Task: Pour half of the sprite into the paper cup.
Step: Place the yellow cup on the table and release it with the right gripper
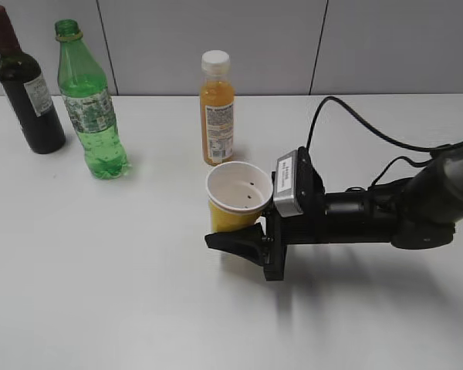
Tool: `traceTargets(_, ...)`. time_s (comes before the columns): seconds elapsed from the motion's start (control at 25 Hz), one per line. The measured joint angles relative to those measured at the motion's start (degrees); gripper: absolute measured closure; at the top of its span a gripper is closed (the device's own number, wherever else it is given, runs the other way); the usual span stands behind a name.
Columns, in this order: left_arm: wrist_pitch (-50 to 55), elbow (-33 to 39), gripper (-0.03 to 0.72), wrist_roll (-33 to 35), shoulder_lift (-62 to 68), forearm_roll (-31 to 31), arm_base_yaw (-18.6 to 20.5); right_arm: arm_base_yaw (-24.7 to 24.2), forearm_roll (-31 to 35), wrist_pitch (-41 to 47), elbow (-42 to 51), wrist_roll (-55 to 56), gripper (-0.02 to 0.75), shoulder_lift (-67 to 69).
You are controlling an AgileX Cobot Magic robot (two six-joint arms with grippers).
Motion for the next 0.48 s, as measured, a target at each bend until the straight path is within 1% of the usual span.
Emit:
traceTargets(0.24, 0.0, 0.0, 0.099, 0.0, 0.0, 0.0, 0.0, 1.1, -0.9, 0.4, -4.9, 1.0, 0.291, 4.7)
traceTargets(0.48, 0.0, 0.0, 0.099, 0.0, 0.0, 0.0, 0.0, 1.1, -1.7, 3.7, -6.6, 1.4, 0.291, 6.2)
